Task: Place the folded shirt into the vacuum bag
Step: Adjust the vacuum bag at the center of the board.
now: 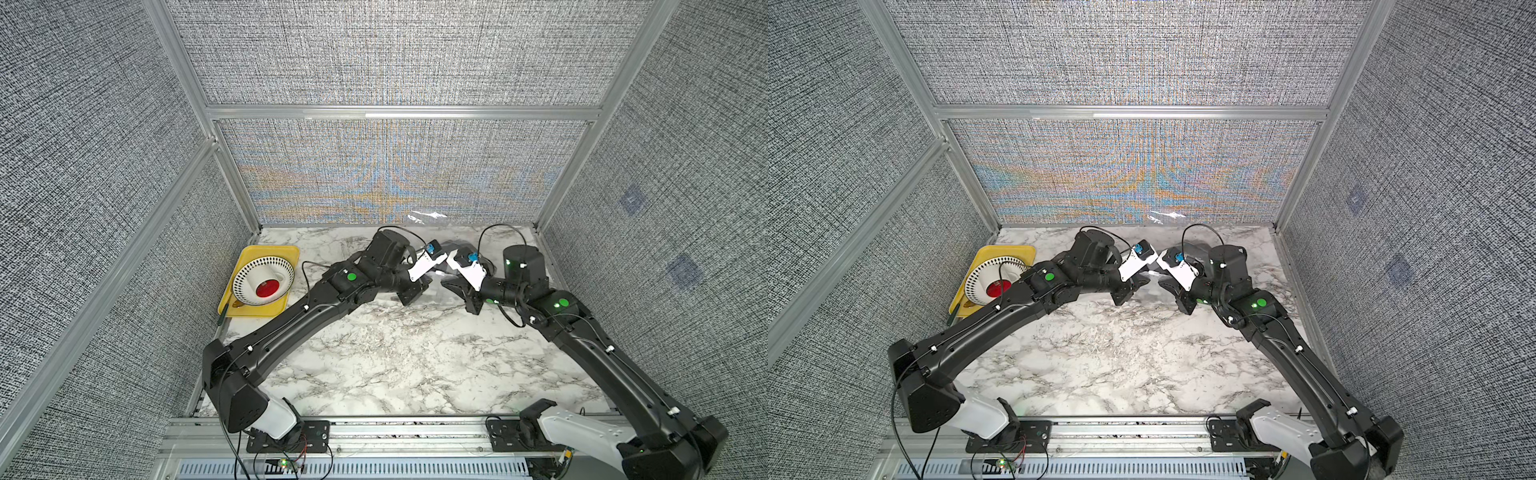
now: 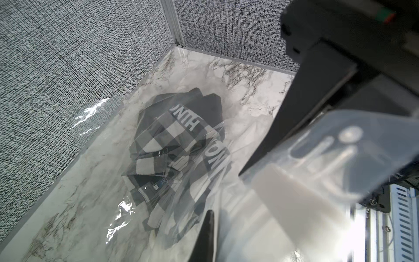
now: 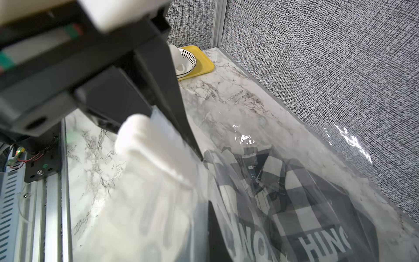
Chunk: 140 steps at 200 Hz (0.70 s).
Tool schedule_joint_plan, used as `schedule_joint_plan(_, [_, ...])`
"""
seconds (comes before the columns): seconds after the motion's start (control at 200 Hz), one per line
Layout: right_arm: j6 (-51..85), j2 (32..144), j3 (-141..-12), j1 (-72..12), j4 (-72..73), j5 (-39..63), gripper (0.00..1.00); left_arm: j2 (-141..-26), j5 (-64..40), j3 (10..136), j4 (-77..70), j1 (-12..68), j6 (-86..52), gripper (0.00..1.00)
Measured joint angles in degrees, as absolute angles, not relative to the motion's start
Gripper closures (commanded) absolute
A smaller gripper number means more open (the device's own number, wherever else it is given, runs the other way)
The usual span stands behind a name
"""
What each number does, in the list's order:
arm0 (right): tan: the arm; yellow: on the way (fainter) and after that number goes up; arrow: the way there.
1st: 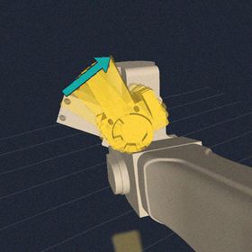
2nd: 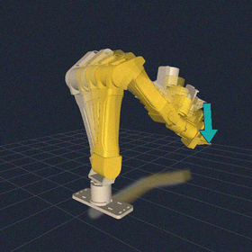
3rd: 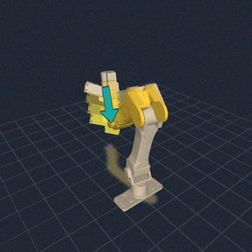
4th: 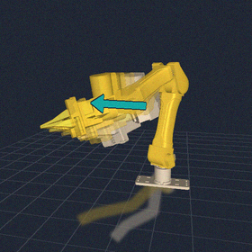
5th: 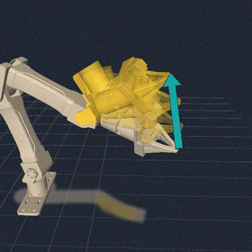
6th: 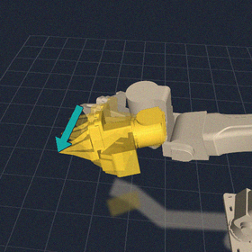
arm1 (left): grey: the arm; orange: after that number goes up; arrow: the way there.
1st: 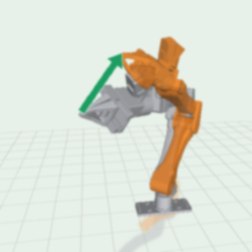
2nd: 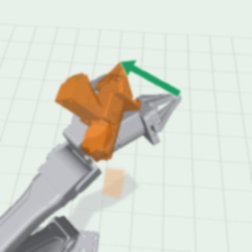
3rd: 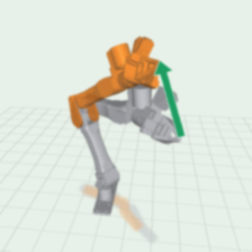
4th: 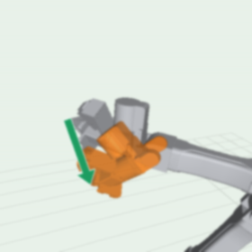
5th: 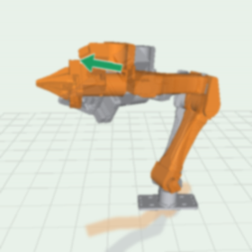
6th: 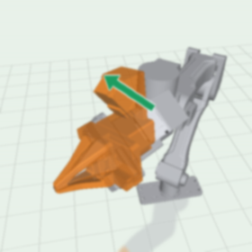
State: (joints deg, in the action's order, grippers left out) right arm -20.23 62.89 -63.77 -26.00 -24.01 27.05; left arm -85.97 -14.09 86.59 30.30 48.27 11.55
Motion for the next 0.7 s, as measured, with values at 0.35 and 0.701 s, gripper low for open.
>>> schedule_joint_plan(0.35, [-8.6, 56.4, -62.0, -18.4, -18.6, 23.7, 1.0, -73.1, 0.0, 70.3, 20.1, 40.4, 3.5, 0.0])
schedule_joint_plan(0.701, [2.3, 55.1, -58.4, -5.0, -15.2, 28.1, 1.0, -59.9, -2.3, 50.8, 8.2, 22.6, -7.8, 0.0])
